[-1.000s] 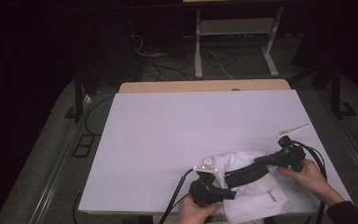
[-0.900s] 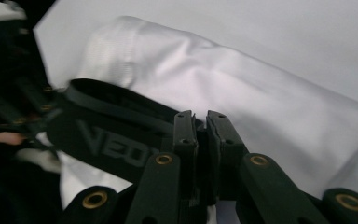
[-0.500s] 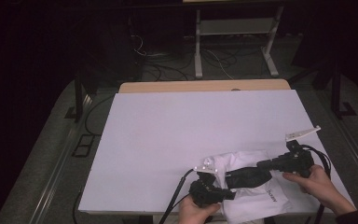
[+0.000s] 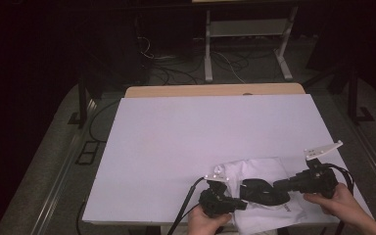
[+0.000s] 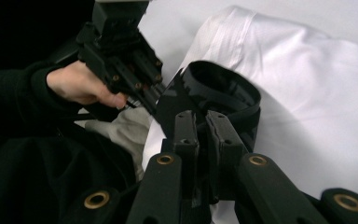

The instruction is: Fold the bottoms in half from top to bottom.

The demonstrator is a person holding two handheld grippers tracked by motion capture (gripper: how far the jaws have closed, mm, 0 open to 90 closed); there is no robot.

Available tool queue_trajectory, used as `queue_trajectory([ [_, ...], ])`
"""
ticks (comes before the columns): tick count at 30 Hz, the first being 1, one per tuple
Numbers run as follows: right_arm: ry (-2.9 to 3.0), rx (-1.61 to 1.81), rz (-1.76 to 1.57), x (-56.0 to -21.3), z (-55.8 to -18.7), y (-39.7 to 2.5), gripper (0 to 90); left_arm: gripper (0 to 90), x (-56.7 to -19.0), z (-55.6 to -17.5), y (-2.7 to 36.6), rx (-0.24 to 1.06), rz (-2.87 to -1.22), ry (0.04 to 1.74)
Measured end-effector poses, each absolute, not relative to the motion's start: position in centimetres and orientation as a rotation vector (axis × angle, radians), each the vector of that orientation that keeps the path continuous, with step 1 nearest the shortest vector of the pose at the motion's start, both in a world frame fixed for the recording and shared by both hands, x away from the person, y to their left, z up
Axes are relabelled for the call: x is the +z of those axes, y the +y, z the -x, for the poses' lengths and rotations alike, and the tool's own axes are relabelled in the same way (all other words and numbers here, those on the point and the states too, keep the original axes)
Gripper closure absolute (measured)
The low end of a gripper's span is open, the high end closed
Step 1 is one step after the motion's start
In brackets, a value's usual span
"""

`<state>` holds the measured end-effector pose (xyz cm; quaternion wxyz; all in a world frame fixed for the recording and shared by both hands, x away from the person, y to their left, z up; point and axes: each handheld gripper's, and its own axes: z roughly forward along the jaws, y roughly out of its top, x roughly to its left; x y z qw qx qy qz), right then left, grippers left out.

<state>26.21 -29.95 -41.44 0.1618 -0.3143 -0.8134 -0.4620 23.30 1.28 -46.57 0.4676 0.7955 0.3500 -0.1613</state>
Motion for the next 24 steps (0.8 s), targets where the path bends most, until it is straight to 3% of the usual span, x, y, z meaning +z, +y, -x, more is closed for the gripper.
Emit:
queue_trajectory([
  [12,-2.341,-1.237,0.828,-42.2,-24.6,-30.3,81.5,76.6,-46.5,-23.3,1.2,-0.368,-1.969,0.855],
  [24,-2.352,-1.211,0.824,-42.6,-24.1,-30.8,81.5,43.3,-45.5,-22.5,1.3,-0.269,-2.02,0.805],
])
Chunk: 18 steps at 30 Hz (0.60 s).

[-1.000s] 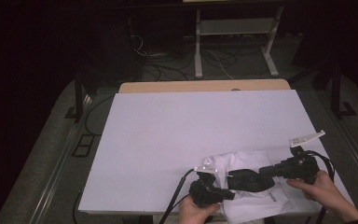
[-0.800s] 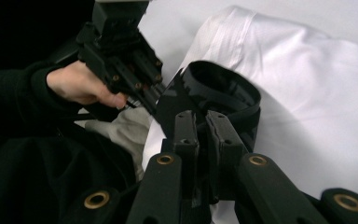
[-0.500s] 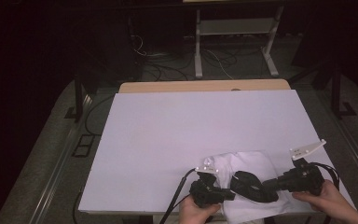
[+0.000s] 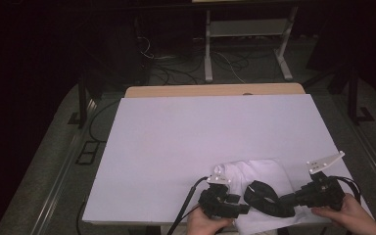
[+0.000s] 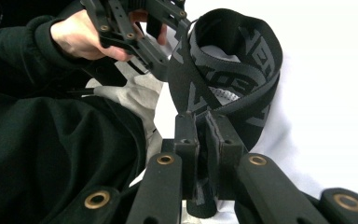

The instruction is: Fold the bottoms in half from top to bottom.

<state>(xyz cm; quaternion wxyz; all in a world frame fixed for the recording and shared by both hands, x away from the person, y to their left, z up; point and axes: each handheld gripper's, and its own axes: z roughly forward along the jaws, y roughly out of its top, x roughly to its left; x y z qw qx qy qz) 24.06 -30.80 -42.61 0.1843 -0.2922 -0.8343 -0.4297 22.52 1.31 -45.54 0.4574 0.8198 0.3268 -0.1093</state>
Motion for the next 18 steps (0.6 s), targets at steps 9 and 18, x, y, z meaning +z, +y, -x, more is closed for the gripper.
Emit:
queue_trajectory([
  [9,-2.363,-1.186,0.809,-42.6,-23.8,-30.8,81.1,32.3,-44.4,-22.8,2.4,-0.242,-1.97,0.782],
  [18,-2.414,-1.066,0.734,-42.4,-23.2,-30.6,77.3,27.7,-42.4,-24.3,4.0,-0.171,-1.911,0.756],
])
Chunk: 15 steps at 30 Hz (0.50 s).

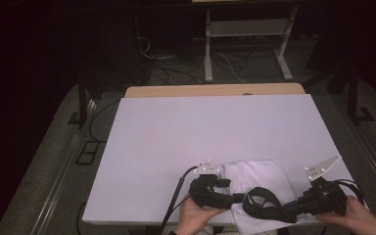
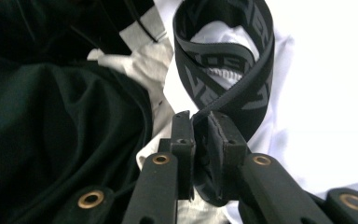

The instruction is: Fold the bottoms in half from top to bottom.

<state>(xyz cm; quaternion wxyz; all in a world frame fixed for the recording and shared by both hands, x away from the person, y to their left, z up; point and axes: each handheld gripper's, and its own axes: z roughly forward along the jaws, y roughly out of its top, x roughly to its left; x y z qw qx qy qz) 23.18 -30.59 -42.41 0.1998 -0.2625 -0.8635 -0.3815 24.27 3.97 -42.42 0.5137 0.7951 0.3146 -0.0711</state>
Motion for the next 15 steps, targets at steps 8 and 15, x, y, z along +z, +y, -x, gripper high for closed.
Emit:
queue_trajectory([
  [8,-2.468,-1.086,0.725,-41.1,-23.2,-30.6,62.3,21.3,-41.6,-25.6,5.3,-0.132,-1.891,0.73],
  [15,-2.468,-1.192,0.828,-40.2,-25.1,-30.2,59.1,19.2,-41.1,-26.6,6.6,-0.093,-1.885,0.743],
])
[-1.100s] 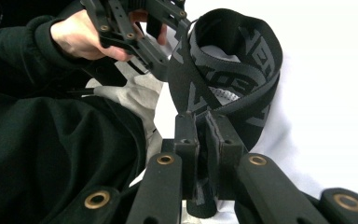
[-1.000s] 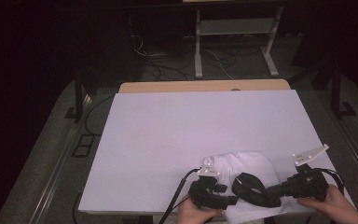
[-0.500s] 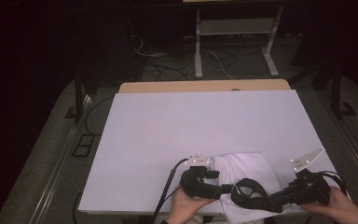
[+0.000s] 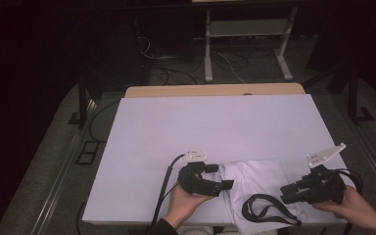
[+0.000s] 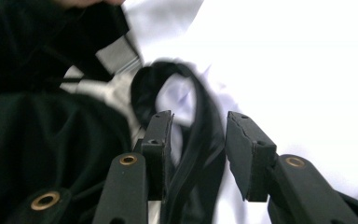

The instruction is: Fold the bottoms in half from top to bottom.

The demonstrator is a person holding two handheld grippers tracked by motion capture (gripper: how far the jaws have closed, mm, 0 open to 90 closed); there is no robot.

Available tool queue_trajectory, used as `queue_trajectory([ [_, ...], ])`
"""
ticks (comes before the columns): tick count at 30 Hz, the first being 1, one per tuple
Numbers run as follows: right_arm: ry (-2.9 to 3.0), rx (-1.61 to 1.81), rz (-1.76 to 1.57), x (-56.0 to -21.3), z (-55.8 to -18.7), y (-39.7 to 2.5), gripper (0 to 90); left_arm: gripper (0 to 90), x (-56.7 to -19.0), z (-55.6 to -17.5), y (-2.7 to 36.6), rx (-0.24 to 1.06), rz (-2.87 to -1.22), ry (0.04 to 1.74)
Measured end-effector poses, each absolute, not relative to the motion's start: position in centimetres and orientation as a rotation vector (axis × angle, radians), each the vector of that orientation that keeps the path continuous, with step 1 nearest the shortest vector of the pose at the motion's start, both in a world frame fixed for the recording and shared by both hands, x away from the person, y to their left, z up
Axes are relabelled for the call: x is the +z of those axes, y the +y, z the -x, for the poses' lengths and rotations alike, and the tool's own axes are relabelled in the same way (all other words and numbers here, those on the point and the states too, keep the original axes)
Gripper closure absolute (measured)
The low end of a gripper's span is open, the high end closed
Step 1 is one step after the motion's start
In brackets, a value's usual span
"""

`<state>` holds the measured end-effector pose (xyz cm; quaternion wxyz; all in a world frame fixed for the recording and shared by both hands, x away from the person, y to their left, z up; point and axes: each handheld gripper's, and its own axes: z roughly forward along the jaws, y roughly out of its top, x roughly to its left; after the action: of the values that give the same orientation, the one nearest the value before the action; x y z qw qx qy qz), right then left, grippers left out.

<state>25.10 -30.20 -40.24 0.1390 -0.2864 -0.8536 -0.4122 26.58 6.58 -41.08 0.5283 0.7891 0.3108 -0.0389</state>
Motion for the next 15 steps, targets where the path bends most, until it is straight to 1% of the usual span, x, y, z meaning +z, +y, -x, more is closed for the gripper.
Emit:
queue_trajectory([
  [5,-2.473,-1.253,0.911,-40.0,-26.4,-29.1,60.1,18.2,-41.1,-27.0,7.2,-0.084,-1.877,0.758],
  [8,-2.485,-1.254,0.915,-40.1,-27.0,-28.1,65.9,18.0,-41.2,-27.1,7.4,-0.081,-1.87,0.767],
  [15,-2.508,-1.163,0.902,-41.3,-28.5,-25.7,82.7,17.4,-41.5,-27.4,7.4,-0.075,-1.86,0.773],
])
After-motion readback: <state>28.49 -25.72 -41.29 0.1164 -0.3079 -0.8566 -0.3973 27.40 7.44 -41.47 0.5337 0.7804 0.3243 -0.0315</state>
